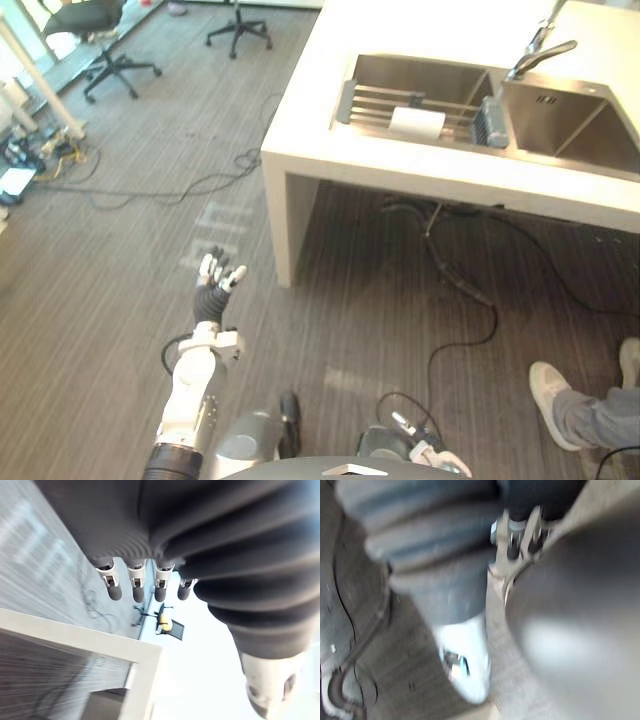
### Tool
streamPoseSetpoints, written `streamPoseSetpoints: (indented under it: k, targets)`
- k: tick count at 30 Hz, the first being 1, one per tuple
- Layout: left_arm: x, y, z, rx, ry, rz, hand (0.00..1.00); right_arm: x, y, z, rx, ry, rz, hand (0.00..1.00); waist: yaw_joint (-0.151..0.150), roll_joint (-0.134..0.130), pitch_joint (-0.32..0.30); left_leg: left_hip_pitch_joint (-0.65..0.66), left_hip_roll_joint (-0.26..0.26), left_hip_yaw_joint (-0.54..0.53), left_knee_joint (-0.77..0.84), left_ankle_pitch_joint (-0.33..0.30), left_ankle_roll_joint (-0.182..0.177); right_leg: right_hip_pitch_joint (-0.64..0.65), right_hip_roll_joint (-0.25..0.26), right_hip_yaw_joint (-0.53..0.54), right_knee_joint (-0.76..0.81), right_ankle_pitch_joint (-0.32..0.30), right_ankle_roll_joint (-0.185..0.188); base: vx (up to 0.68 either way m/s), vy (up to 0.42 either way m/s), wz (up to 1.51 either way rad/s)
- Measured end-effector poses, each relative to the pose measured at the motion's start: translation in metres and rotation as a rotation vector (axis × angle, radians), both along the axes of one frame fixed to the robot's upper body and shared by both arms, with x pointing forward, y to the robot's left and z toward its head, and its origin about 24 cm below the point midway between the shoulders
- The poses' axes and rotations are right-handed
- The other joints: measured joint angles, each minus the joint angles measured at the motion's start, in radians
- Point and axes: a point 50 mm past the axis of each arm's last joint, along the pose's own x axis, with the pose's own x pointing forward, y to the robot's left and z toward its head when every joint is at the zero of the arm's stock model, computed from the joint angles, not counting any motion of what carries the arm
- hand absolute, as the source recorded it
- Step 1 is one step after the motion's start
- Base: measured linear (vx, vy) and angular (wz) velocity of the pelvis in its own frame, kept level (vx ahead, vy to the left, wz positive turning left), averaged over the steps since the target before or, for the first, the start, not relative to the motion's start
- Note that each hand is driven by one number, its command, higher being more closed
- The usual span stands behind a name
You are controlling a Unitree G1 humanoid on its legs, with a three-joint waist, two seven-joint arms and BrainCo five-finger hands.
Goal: Walk over to the sink, pick up the cup, carry it to the dishwasher, place the cup inside the dishwasher, then close the dishwasher door
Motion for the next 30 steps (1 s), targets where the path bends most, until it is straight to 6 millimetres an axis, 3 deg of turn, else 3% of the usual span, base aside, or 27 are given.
streamPoseSetpoints:
  k: [1,2,4,6,8,9,10,11,12,13,15,17,18,19,20,21,22,24,25,26,28,29,30]
  targets:
    - [0.0,0.0,0.015,-0.001,-0.08,0.011,0.0,-0.001,-0.002,0.0,0.004,-0.002,-0.032,0.0,-0.011,0.005,0.003,0.037,0.004,-0.003,-0.02,0.005,0.006,-0.025,-0.02,-0.067,-0.078,-0.032,-0.037,0.38,0.04,0.04]
    - [0.001,0.0,0.026,0.002,-0.146,0.025,0.0,-0.003,-0.002,0.0,0.007,0.004,-0.065,0.0,-0.022,0.011,0.005,0.059,0.013,-0.017,-0.025,0.005,0.005,-0.031,-0.018,-0.107,-0.237,-0.06,-0.041,0.3,-0.017,0.14]
    - [0.004,0.0,0.041,0.016,-0.231,0.04,0.0,-0.004,-0.004,-0.001,0.011,0.007,-0.104,0.0,-0.026,0.019,0.008,0.07,0.035,-0.02,-0.014,-0.006,-0.01,-0.028,0.01,-0.114,-0.519,-0.054,-0.037,0.23,-0.094,0.15]
    - [0.008,0.003,0.061,0.014,-0.344,0.068,0.0,-0.006,-0.005,-0.001,0.02,0.008,-0.159,0.0,-0.027,0.034,0.017,0.083,0.08,-0.023,0.021,-0.045,-0.037,-0.042,0.038,-0.075,-0.783,0.046,-0.042,0.23,-0.18,0.06]
    - [0.002,0.014,0.071,0.008,-0.41,0.141,0.0,-0.009,-0.004,-0.002,0.027,0.017,-0.162,0.0,-0.037,0.035,0.018,0.138,0.148,-0.016,0.073,-0.117,-0.099,-0.022,0.056,-0.066,-0.818,0.201,-0.047,0.24,-0.294,-0.04]
    - [0.0,0.016,0.074,0.003,-0.43,0.155,0.0,-0.013,-0.001,-0.003,0.035,0.028,-0.162,0.0,-0.039,0.035,0.015,0.147,0.158,-0.014,0.086,-0.144,-0.117,-0.017,0.055,-0.065,-0.798,0.239,-0.052,0.19,-0.351,0.02]
    - [-0.006,0.019,0.082,-0.006,-0.472,0.167,0.0,-0.022,0.006,-0.007,0.056,0.055,-0.16,0.0,-0.037,-0.009,-0.012,0.154,0.157,-0.016,0.11,-0.18,-0.156,-0.007,0.048,-0.06,-0.788,0.331,-0.065,0.23,-0.419,0.01]
    - [-0.012,0.019,0.089,-0.018,-0.521,0.174,0.0,-0.031,0.013,-0.01,0.082,0.081,-0.161,0.0,-0.029,-0.033,-0.031,0.158,0.166,-0.021,0.134,-0.207,-0.182,0.025,0.059,-0.068,-0.81,0.28,-0.037,0.31,-0.529,-0.24]
    - [-0.016,0.014,0.096,-0.06,-0.56,0.177,0.0,-0.032,0.013,-0.01,0.094,0.085,-0.161,0.0,-0.024,-0.015,-0.045,0.155,0.222,-0.018,0.164,-0.231,-0.215,0.055,0.115,-0.068,-0.868,0.231,-0.033,0.3,-0.491,-0.38]
    - [-0.017,0.007,0.099,-0.089,-0.57,0.161,0.0,-0.034,0.004,-0.009,0.074,0.089,-0.155,0.0,-0.032,0.023,-0.058,0.144,0.262,-0.015,0.157,-0.233,-0.231,0.05,0.162,-0.08,-0.894,0.219,-0.049,0.21,-0.342,-0.36]
    - [-0.013,-0.003,0.101,-0.097,-0.548,0.149,0.0,-0.037,-0.002,-0.009,0.086,0.106,-0.151,0.0,-0.052,0.054,-0.063,0.159,0.288,-0.023,0.094,-0.207,-0.244,0.042,0.205,-0.088,-0.903,0.196,-0.057,0.19,-0.238,-0.23]
    - [-0.01,-0.006,0.102,-0.117,-0.524,0.173,0.0,-0.043,-0.002,-0.009,0.108,0.119,-0.163,0.0,-0.067,0.081,-0.08,0.196,0.307,-0.021,0.037,-0.189,-0.242,0.029,0.237,-0.085,-0.871,0.134,-0.052,0.2,-0.196,-0.32]
    - [-0.007,-0.007,0.103,-0.132,-0.509,0.188,0.0,-0.045,-0.003,-0.009,0.116,0.124,-0.151,0.0,-0.075,0.077,-0.08,0.202,0.322,-0.02,0.044,-0.188,-0.232,0.014,0.248,-0.083,-0.825,0.062,-0.036,0.19,-0.18,-0.24]
    - [-0.006,-0.007,0.102,-0.136,-0.494,0.199,0.0,-0.046,-0.002,-0.01,0.12,0.128,-0.139,0.0,-0.077,0.079,-0.081,0.191,0.331,-0.023,0.115,-0.177,-0.226,0.012,0.25,-0.078,-0.79,0.014,-0.032,0.19,-0.187,-0.15]
    - [-0.005,-0.006,0.101,-0.133,-0.481,0.206,0.0,-0.047,-0.002,-0.01,0.116,0.136,-0.127,0.0,-0.077,0.066,-0.074,0.158,0.333,-0.03,0.201,-0.172,-0.202,0.016,0.248,-0.078,-0.781,0.002,-0.036,0.17,-0.243,0.06]
    - [-0.005,-0.004,0.099,-0.135,-0.459,0.225,0.0,-0.05,0.001,-0.011,0.128,0.157,-0.112,0.0,-0.081,0.052,-0.048,0.047,0.357,-0.064,0.453,-0.132,-0.131,0.061,0.256,-0.076,-0.796,-0.009,-0.051,0.14,-0.241,0.26]
    - [-0.004,-0.001,0.099,-0.139,-0.449,0.245,0.0,-0.057,0.002,-0.012,0.138,0.182,-0.112,0.0,-0.079,0.063,-0.005,-0.073,0.395,-0.11,0.711,-0.094,-0.124,0.135,0.274,-0.072,-0.837,-0.006,-0.067,0.11,-0.204,0.19]
    - [-0.003,0.007,0.095,-0.119,-0.43,0.272,0.0,-0.067,-0.004,-0.011,0.125,0.206,-0.119,0.0,-0.06,0.069,0.02,-0.127,0.379,-0.101,0.783,-0.15,-0.146,0.199,0.277,-0.078,-0.864,-0.003,-0.085,0.15,-0.064,-0.14]
    - [-0.003,0.012,0.092,-0.104,-0.418,0.281,0.0,-0.073,-0.006,-0.011,0.121,0.219,-0.123,0.0,-0.052,0.07,0.018,-0.127,0.34,-0.086,0.691,-0.171,-0.145,0.225,0.267,-0.088,-0.881,0.0,-0.088,0.23,-0.043,-0.36]
    - [-0.004,0.016,0.092,-0.095,-0.422,0.27,0.0,-0.076,-0.006,-0.011,0.123,0.224,-0.124,0.0,-0.049,0.072,0.018,-0.124,0.289,-0.079,0.503,-0.168,-0.147,0.244,0.264,-0.084,-0.9,-0.001,-0.087,0.25,-0.019,-0.4]
    - [-0.007,0.017,0.091,-0.088,-0.421,0.246,0.0,-0.08,-0.005,-0.012,0.132,0.226,-0.124,0.0,-0.048,0.083,0.013,-0.126,0.236,-0.103,0.268,-0.051,-0.15,0.25,0.282,-0.076,-0.914,-0.011,-0.07,0.21,0.017,-0.44]
    - [-0.01,0.017,0.088,-0.088,-0.411,0.235,0.0,-0.084,-0.008,-0.011,0.127,0.231,-0.126,0.0,-0.046,0.109,-0.002,-0.126,0.231,-0.112,0.179,0.1,-0.164,0.246,0.318,-0.058,-0.914,-0.021,-0.056,0.2,0.065,-0.32]
    - [-0.011,0.018,0.087,-0.082,-0.41,0.222,0.0,-0.085,-0.004,-0.012,0.135,0.23,-0.137,0.0,-0.059,0.106,-0.011,-0.107,0.232,-0.093,0.147,0.063,-0.125,0.246,0.321,-0.049,-0.902,-0.037,-0.052,0.19,0.064,-0.18]
